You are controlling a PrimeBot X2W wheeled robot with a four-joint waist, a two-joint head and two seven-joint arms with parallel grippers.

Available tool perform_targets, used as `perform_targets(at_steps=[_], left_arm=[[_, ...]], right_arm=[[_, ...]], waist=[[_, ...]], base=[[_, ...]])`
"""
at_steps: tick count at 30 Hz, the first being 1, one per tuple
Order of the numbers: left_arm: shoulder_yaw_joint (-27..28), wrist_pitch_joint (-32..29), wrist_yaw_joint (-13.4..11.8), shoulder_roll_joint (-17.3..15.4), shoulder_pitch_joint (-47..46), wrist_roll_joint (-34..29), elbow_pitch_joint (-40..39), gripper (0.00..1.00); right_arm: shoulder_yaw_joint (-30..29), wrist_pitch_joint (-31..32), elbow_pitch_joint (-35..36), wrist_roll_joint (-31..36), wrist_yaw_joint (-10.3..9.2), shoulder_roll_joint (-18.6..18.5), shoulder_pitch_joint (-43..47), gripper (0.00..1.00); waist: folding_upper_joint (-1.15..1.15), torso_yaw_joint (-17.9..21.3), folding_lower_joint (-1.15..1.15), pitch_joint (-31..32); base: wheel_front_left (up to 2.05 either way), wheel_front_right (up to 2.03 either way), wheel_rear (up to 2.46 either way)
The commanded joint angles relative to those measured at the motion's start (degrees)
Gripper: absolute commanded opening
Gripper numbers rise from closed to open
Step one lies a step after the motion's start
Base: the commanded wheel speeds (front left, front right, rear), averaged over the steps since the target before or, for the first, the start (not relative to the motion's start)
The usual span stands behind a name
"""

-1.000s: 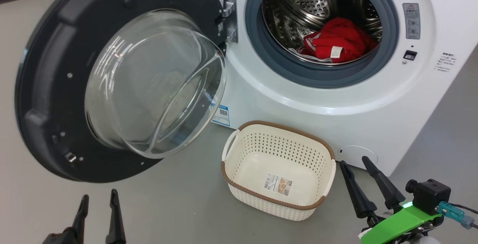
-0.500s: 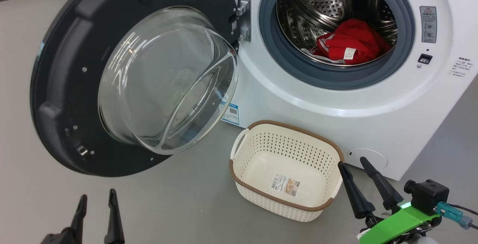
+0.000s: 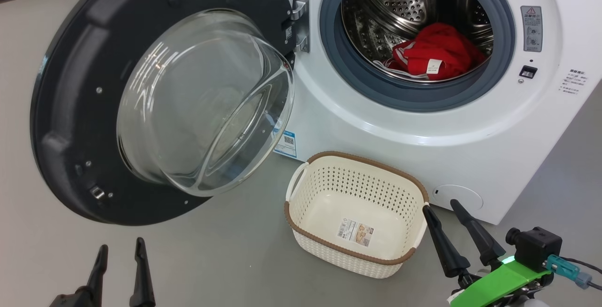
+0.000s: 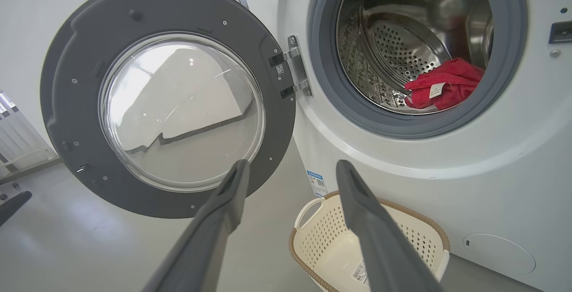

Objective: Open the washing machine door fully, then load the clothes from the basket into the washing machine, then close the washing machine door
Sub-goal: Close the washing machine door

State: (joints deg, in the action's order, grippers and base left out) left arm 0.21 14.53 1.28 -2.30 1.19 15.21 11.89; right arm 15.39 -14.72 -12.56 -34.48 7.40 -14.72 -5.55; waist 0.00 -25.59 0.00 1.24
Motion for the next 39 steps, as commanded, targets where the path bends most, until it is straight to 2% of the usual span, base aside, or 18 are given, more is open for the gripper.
perform_targets(at_steps=[1,10,11,12,13,14,19,24,32,39], left_arm=[[2.11,0.47,0.19,-1.17,-0.52,-0.85,-1.51,1.0],[2.09,0.47,0.25,-1.68,-0.78,-0.7,-1.77,0.98],[2.08,0.47,0.26,-1.75,-0.81,-0.66,-1.79,0.85],[2.09,0.47,0.27,-1.83,-0.87,-0.57,-1.8,0.29],[2.09,0.47,0.27,-1.83,-0.87,-0.57,-1.8,0.29],[2.1,0.46,0.31,-1.98,-0.96,-0.52,-1.87,0.0],[1.81,-1.28,1.12,-4.08,-2.17,-0.75,-3.68,0.0],[3.03,-5.58,2.08,-6.97,-4.98,0.93,-9.1,0.0],[8.37,-16.65,3.65,-12.16,-14.42,10.97,-19.7,0.0],[14.07,-25.0,3.82,-16.64,-25.82,21.89,-16.51,0.0]], right_arm=[[1.13,-0.28,1.16,-0.58,0.09,-0.77,-0.32,1.0],[1.43,-0.28,1.04,-0.65,0.09,-0.81,-0.48,1.0],[1.43,-0.28,1.04,-0.65,0.09,-0.8,-0.46,1.0],[1.44,-0.28,1.04,-0.64,0.09,-0.77,-0.42,1.0],[1.44,-0.28,1.04,-0.64,0.09,-0.77,-0.42,1.0],[1.44,-0.28,1.04,-0.62,0.09,-0.73,-0.38,1.0],[1.43,-0.28,0.99,-0.55,0.09,-0.62,-0.29,1.0],[1.28,-0.28,1.03,-0.5,0.09,-0.52,-0.26,1.0],[0.51,-0.28,1.26,-0.45,0.09,-0.5,-0.18,1.0],[0.09,-0.28,1.5,-0.32,0.09,-0.29,-0.27,1.0]], waist=[[0.0,0.2,0.0,0.04],[0.0,0.93,0.0,0.06],[0.0,0.98,0.0,0.05],[0.0,1.02,0.0,0.05],[0.0,1.02,0.0,0.05],[0.0,1.05,0.0,0.05],[0.0,1.01,0.0,-0.03],[0.0,0.74,0.0,-0.1],[0.0,0.4,0.0,-0.46],[0.0,1.15,0.0,-0.87]], base=[[0.0,0.0,0.0],[0.0,0.0,0.0],[0.0,0.0,0.0],[0.0,0.0,0.0],[0.0,0.0,0.0],[0.0,0.0,0.0],[0.0,0.0,0.0],[0.0,0.0,0.0],[0.0,0.0,0.0],[0.0,0.0,0.0]])
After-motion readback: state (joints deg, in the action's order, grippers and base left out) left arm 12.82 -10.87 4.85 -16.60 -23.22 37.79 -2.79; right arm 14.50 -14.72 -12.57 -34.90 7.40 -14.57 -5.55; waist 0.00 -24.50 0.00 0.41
